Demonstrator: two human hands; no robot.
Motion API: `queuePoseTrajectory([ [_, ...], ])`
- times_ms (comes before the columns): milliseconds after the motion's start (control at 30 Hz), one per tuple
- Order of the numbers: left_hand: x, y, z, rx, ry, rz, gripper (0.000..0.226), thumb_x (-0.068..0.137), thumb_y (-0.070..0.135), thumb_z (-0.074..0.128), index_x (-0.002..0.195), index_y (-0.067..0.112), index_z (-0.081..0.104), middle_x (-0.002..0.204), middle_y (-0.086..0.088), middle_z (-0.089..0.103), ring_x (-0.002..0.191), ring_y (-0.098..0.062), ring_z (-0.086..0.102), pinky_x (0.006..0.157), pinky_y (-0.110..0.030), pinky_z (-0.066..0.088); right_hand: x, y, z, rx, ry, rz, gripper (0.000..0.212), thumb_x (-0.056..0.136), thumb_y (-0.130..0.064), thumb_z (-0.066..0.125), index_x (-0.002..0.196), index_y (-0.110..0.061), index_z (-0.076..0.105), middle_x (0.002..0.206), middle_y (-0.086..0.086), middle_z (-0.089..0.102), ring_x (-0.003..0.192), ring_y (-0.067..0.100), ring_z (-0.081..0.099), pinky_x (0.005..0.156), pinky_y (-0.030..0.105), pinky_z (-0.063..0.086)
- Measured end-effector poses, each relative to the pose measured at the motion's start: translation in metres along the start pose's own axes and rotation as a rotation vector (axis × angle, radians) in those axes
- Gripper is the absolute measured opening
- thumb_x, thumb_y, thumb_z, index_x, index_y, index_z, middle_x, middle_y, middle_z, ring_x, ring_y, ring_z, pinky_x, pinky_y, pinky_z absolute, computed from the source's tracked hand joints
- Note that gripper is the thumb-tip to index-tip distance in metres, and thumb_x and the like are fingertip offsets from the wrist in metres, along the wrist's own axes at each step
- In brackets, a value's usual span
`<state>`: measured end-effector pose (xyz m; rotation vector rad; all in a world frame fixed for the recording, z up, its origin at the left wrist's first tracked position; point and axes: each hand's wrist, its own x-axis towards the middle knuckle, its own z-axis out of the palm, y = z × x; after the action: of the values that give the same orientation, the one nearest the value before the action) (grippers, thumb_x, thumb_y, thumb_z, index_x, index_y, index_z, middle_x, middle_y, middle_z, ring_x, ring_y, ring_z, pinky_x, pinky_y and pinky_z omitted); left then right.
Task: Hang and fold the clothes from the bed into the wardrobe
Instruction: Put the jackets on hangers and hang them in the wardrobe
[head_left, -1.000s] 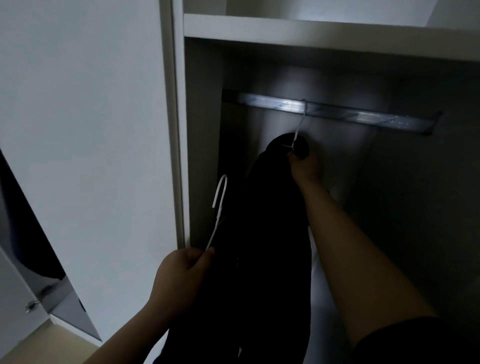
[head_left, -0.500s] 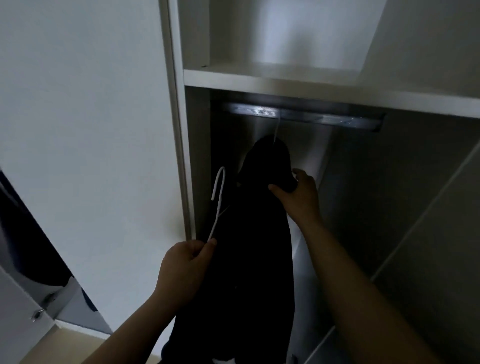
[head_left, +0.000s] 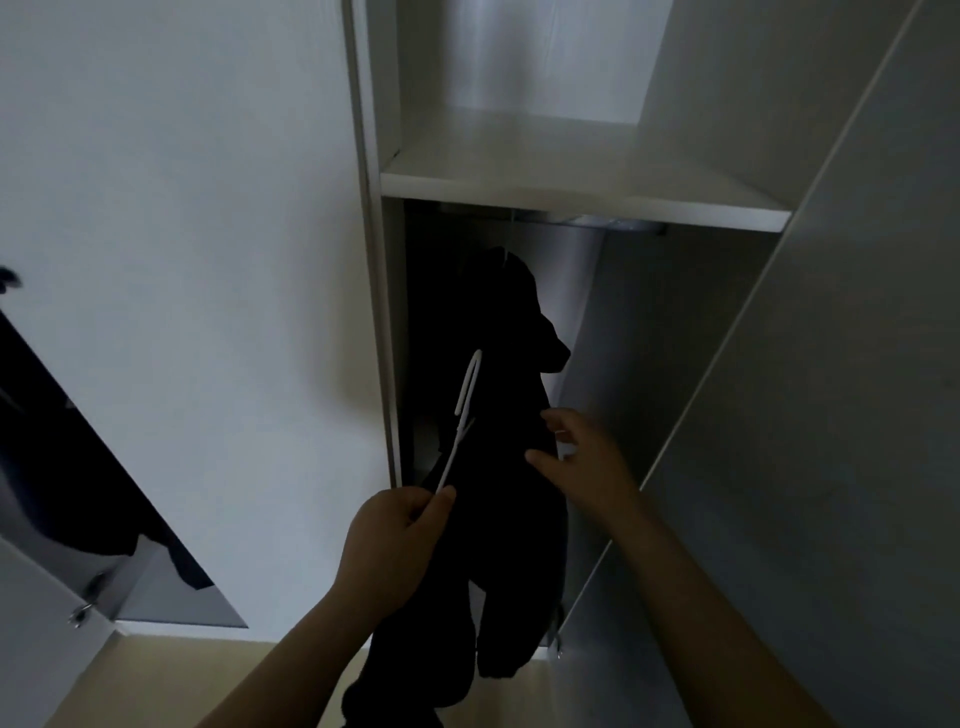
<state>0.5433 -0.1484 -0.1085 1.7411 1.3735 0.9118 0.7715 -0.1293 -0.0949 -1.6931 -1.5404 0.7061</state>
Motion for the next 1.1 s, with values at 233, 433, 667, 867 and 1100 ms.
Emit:
queuePoseTrajectory([
  [233,-0.046,0.011,-0.026,0.151,-0.103,0.115,0.051,0.091,0.043,0.054,0.043,0.028,0.045,0.039,0.007,0.037,0.038,-0.005,0.037,0.045,-0.016,0.030,-0.031,0.004,0.005,-0.146,-0.176,-0.119,0.076,0.083,-0.025,0.073,0.148,-0.024,0.033,0.152,0.000,0.033,0.138,0.016,0.035,0.115,0.033,0.031],
  [433,-0.081,0.026,-0.052,0.225,-0.197,0.229,0.052,0.092,0.041,0.055,0.044,0.029,0.041,0.040,0.009,0.030,0.039,-0.005,0.030,0.044,-0.015,0.026,-0.067,0.013,-0.001,-0.228,-0.259,-0.162,0.087,0.081,-0.030,0.075,0.152,-0.026,0.025,0.158,-0.003,0.023,0.143,0.012,0.023,0.112,0.021,0.019],
  [667,-0.097,0.047,-0.079,0.386,-0.326,0.345,0.050,0.091,0.049,0.053,0.048,0.026,0.040,0.045,0.004,0.030,0.042,-0.009,0.031,0.046,-0.020,0.024,-0.116,-0.001,-0.010,-0.252,-0.212,-0.142,0.086,0.077,-0.022,0.079,0.150,-0.020,0.031,0.146,0.005,0.040,0.135,0.018,0.038,0.108,0.022,0.028],
  [867,-0.097,0.057,-0.112,0.420,-0.341,0.412,0.045,0.089,0.047,0.057,0.048,0.030,0.047,0.048,0.005,0.045,0.046,-0.009,0.045,0.052,-0.029,0.039,-0.164,-0.025,-0.028,-0.234,-0.202,0.021,0.085,0.068,-0.057,0.077,0.140,-0.028,0.043,0.124,-0.008,0.048,0.114,0.010,0.048,0.093,0.021,0.038],
  [1100,-0.095,0.041,-0.119,0.475,-0.142,0.590,0.033,0.092,0.042,0.054,0.062,0.028,0.053,0.056,0.008,0.051,0.056,-0.003,0.050,0.053,-0.015,0.034,-0.225,-0.060,-0.006,-0.069,-0.043,0.058,0.040,0.066,-0.073,0.064,0.089,-0.039,0.067,0.079,-0.015,0.067,0.071,-0.004,0.062,0.062,0.008,0.045],
])
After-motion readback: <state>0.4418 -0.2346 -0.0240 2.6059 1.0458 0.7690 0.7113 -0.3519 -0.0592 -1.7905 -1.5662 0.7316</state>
